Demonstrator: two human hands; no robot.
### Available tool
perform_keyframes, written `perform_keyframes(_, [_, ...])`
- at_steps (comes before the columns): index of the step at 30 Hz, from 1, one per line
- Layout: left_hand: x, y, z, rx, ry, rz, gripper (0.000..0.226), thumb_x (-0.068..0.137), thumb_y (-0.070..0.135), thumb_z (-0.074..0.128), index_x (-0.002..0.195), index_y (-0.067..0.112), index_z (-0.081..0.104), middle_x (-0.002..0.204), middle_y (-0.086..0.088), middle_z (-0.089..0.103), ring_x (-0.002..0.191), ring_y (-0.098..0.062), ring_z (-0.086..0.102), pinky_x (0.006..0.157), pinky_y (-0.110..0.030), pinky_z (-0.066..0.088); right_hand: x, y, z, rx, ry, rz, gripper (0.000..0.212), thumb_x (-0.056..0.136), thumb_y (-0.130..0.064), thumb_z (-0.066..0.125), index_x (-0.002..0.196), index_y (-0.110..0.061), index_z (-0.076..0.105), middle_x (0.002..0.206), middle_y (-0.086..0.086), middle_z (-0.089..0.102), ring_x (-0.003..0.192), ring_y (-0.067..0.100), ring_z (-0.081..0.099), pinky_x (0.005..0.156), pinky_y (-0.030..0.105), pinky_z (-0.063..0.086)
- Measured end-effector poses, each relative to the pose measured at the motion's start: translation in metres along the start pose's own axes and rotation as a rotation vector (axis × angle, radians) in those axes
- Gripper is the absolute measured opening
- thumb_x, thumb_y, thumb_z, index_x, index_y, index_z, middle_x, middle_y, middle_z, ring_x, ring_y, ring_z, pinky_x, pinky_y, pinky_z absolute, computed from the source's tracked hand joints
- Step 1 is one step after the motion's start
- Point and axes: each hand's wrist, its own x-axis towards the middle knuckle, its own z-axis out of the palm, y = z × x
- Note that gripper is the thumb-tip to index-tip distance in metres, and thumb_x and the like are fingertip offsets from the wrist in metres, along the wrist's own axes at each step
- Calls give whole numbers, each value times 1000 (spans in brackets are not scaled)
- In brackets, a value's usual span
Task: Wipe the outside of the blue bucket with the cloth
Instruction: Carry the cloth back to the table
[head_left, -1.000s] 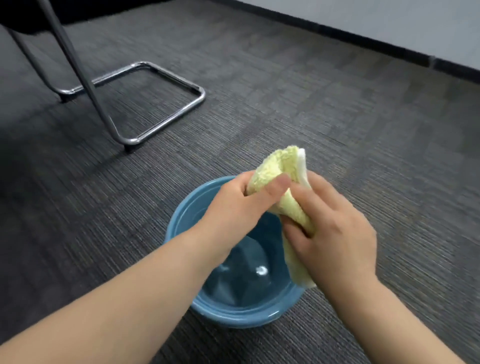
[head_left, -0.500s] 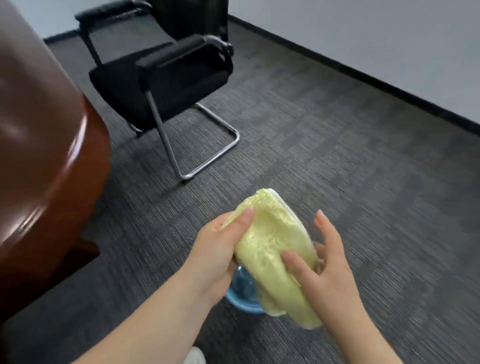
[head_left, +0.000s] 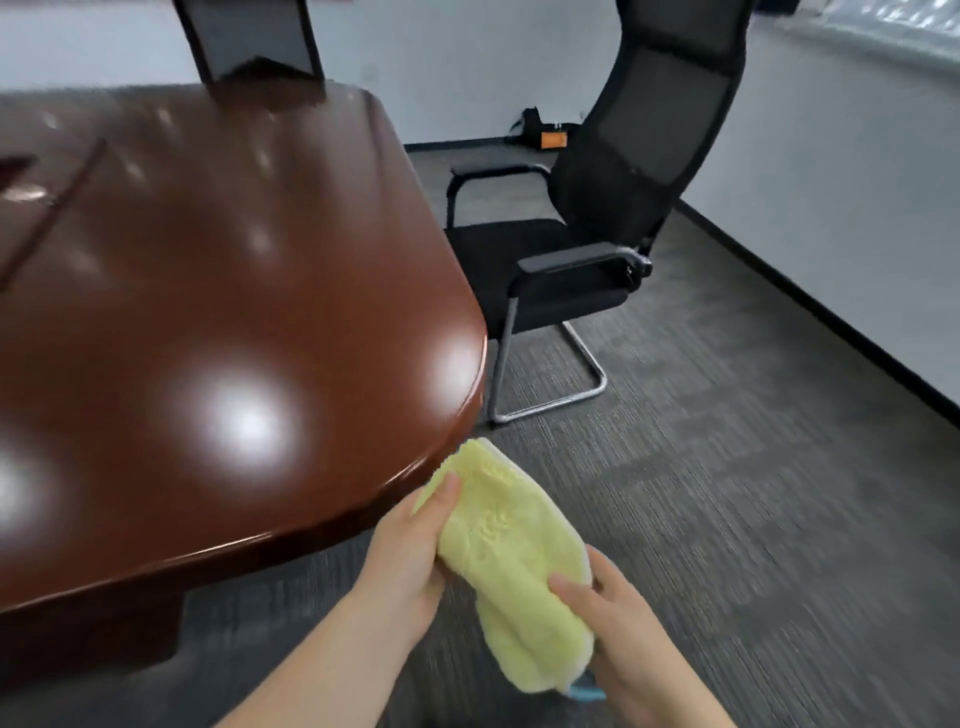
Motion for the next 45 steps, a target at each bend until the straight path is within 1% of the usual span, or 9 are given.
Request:
perform_keyframes(5, [-3,48,-75,33,158,25,10,81,19,59,87,15,64,78,-2,73,71,-16,68,55,-25,52,19,-24,78,-276,122,-59,43,77,-6,65,111,-27,48,117,3,56,103,24,57,89,47,50])
perform_keyframes(11, [0,116,-210,250,321,100,17,78,21,64,94,22,61,99,-7,67,92,-26,61,79,-44,51,68,-50,226,-532,9,-228,56,76,-3,64,118,-32,42,119,7,53,106,24,55,92,45,48])
perform_keyframes(16, [7,148,-301,458,439,172,37,75,14,67,108,19,51,92,10,62,82,-5,59,61,-16,45,109,-35,319,-874,-104,-320,68,78,-9,62,134,-29,29,123,3,50,106,19,50,92,35,44])
perform_keyframes(22, [9,134,-343,1076,482,153,76,77,29,63,139,22,19,152,-6,13,136,-24,20,107,-39,25,119,-2,338,-1225,102,-380,65,84,-19,52,139,-25,19,151,0,21,135,23,22,109,38,20])
perform_keyframes(31, [19,117,-342,1308,307,297,56,88,34,47,139,24,25,154,-8,9,141,-26,6,113,-37,12,114,45,389,-1598,-101,-512,55,89,-44,35,140,-30,17,155,1,6,141,23,0,112,51,-3])
perform_keyframes(34, [17,111,-335,1372,290,298,57,87,39,44,139,26,24,153,-6,14,139,-27,10,112,-36,15,110,40,375,-1708,-65,-523,54,81,-45,54,130,-26,43,145,6,38,134,33,30,106,60,21])
perform_keyframes(37, [15,105,-325,1397,282,310,58,86,41,44,138,27,24,151,-4,19,137,-26,13,111,-34,17,104,40,364,-1787,62,-635,53,54,-50,78,101,-27,67,111,0,69,100,28,65,75,50,53])
perform_keyframes(43, [9,103,-318,1452,280,384,57,81,40,55,132,19,39,140,-10,40,129,-32,32,102,-40,32,101,46,351,-1761,107,-673,53,49,-47,80,97,-28,68,104,-2,71,95,24,67,66,41,57])
perform_keyframes(45, [8,104,-319,1519,237,346,59,85,47,44,137,24,28,146,-5,30,134,-26,23,106,-36,26,99,47,348,-1727,110,-689,53,50,-47,80,98,-27,68,104,-2,71,96,25,66,66,40,57])
